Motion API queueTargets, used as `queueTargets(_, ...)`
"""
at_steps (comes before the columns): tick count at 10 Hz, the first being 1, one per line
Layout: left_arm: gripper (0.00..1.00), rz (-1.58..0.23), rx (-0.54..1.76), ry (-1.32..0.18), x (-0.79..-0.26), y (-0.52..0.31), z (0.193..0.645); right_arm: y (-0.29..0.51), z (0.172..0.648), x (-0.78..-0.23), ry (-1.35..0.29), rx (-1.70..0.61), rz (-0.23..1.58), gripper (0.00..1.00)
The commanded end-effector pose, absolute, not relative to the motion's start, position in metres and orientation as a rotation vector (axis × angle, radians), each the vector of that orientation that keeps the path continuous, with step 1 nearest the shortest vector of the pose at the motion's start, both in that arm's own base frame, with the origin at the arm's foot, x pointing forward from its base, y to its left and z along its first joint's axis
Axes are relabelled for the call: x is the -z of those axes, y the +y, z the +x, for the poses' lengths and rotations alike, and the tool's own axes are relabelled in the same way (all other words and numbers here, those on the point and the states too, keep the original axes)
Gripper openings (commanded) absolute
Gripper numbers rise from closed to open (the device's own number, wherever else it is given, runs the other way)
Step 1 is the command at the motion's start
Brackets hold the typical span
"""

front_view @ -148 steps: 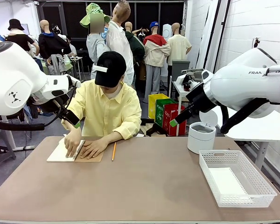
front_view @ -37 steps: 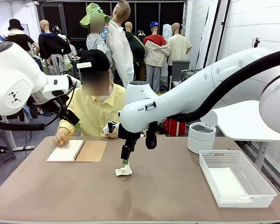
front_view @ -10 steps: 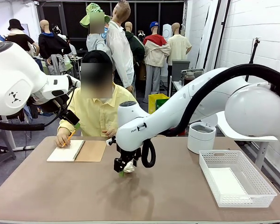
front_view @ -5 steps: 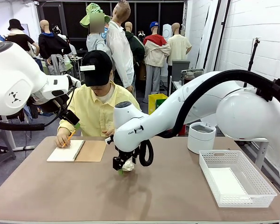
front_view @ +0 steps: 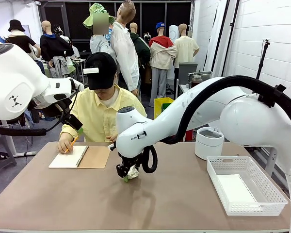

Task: Sort the paper based on its condition.
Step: If a person hands you a paper, place it in the Organizing basket , and if it's crumpled, put it in the Trash can.

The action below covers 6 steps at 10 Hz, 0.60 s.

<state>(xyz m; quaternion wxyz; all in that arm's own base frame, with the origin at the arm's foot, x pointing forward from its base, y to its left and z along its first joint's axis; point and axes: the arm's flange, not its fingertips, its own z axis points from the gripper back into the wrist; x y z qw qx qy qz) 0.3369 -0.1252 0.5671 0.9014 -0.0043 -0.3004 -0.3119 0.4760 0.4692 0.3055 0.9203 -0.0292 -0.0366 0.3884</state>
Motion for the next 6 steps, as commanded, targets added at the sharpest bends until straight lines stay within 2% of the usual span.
queueTargets(1,1.00,-0.009,0.645,-0.623,-0.5677,-0.1241,0.3372,0.4709,0.4778,-0.3078,-0.078,-0.785,-0.065,0.68)
queueTargets(2,1.00,-0.009,0.645,-0.623,-0.5677,-0.1241,0.3372,0.4696,0.4774,-0.3093,-0.079,-0.782,-0.073,0.66)
queueTargets(5,1.00,-0.009,0.645,-0.623,-0.5677,-0.1241,0.3372,0.4699,0.4782,-0.3084,-0.077,-0.794,-0.071,0.09)
queueTargets(6,1.00,-0.009,0.645,-0.623,-0.5677,-0.1241,0.3372,0.4688,0.4787,-0.3089,-0.075,-0.798,-0.067,0.09)
